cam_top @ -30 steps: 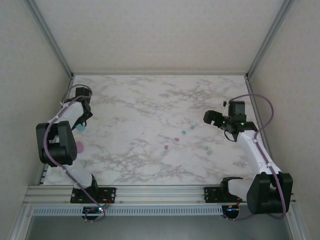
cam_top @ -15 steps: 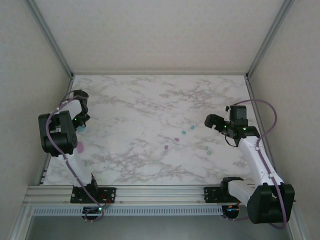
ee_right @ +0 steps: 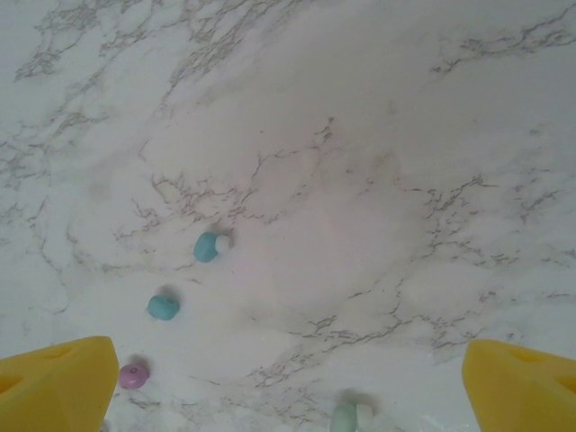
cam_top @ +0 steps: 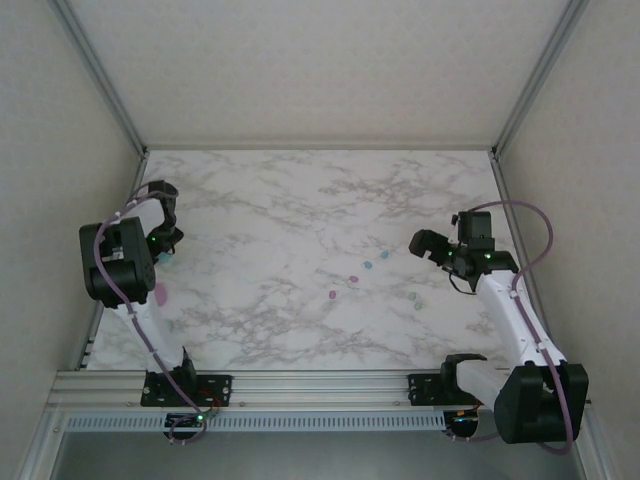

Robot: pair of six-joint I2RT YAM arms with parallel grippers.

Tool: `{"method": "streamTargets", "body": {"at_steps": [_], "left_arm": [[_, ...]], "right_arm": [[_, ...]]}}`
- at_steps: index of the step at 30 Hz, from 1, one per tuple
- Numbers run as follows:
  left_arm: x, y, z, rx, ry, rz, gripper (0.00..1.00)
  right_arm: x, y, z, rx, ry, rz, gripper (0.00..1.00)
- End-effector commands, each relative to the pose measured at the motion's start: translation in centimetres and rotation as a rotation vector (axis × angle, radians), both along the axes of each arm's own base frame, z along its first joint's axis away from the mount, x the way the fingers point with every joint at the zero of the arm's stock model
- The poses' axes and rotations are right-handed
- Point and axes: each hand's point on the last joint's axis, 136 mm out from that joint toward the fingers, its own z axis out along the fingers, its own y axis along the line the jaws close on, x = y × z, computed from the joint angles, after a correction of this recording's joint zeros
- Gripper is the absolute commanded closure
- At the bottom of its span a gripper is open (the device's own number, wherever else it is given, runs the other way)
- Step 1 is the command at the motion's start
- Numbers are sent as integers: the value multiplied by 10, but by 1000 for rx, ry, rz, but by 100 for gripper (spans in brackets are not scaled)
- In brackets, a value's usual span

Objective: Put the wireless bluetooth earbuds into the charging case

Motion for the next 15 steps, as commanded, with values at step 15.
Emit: {"method": "streamTargets", "body": {"at_steps": [15], "left_arm": [[5, -15, -6, -109, 3, -89, 58]], "right_arm": [[-10, -1, -15, 14, 62, -40, 1]]}}
